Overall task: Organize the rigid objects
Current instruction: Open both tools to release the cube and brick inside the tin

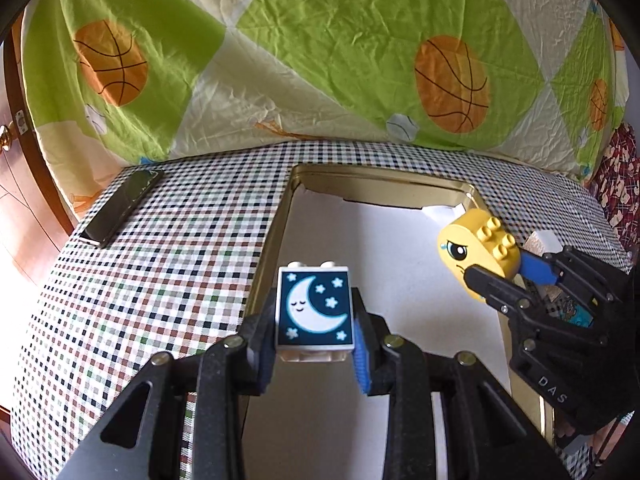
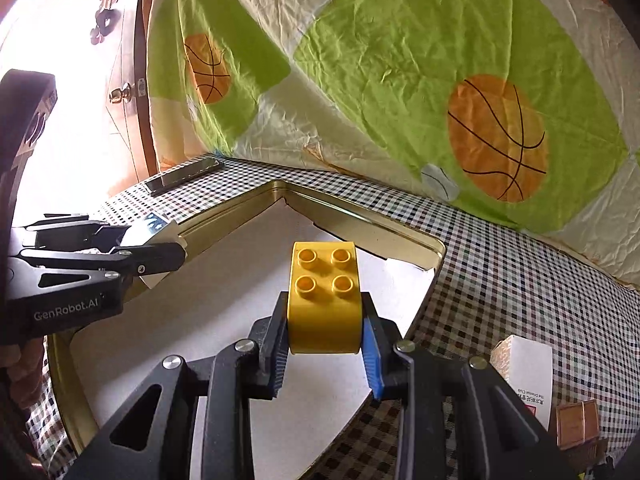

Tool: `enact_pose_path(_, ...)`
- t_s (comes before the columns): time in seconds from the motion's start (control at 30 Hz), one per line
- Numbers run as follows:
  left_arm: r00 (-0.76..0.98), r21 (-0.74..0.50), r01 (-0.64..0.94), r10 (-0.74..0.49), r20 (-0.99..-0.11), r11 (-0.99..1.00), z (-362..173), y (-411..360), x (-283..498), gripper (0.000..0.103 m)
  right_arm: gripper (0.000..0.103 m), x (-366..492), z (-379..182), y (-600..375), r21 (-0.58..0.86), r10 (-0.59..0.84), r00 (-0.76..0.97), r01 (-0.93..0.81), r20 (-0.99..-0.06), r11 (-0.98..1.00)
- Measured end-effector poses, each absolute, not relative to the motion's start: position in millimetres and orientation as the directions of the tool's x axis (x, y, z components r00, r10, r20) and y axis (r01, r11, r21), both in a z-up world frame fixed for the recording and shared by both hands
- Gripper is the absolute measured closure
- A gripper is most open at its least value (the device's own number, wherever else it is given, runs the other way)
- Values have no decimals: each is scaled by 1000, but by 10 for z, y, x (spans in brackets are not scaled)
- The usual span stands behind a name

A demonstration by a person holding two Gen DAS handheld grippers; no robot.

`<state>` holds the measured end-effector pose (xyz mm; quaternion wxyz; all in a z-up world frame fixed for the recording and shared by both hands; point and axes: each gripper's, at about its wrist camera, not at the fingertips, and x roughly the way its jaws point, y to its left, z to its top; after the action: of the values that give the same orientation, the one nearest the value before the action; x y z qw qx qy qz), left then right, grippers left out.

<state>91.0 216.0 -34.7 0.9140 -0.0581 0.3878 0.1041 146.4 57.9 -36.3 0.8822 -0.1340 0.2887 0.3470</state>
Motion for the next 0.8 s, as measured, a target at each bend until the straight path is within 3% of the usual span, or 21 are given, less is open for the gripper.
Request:
enact_pose_path(0.27, 647, -7, -216, 138, -750, 976, -389, 2109, 1009, 71, 69, 1547, -421, 643, -32, 516, 566, -694, -643, 720)
enact_pose_path(0.3, 649, -5, -218, 141, -748, 976, -376, 2105, 1013, 62, 64, 1544, -419, 639, -29, 517, 564, -693, -644, 720)
enact_pose_path(0.33, 655, -11, -224, 142, -742, 975, -359, 2106, 1002, 41, 58, 1530, -407, 621, -30, 515, 570, -688, -641, 725)
enact_pose_path(0.37, 669, -15, -233, 149, -728, 972, -331, 2102, 966, 30, 47, 1505, -379, 587, -26, 519, 576, -684, -632, 729)
enact_pose_path(0.4, 687, -15, -245, 163, -708, 969, -296, 2086, 913, 18, 44, 1464, -334, 530, -14, 531, 582, -682, -615, 731)
enact_pose_path(0.53, 762, -43, -245, 165, -626, 968, -160, 1889, 630, 16, 44, 1179, -170, 173, 6, 557, 606, -674, -568, 739)
enact_pose_path(0.6, 796, -59, -238, 159, -584, 970, -128, 1748, 460, 9, 43, 986, -122, -102, -8, 556, 637, -661, -534, 750)
enact_pose_path(0.7, 834, -58, -195, 134, -536, 979, -116, 1427, 259, 7, 30, 760, -114, -607, -18, 527, 699, -609, -483, 793)
enact_pose_path(0.8, 852, -48, -131, 88, -516, 990, -136, 1077, 160, 7, 27, 681, -177, -1083, 6, 484, 729, -551, -485, 835)
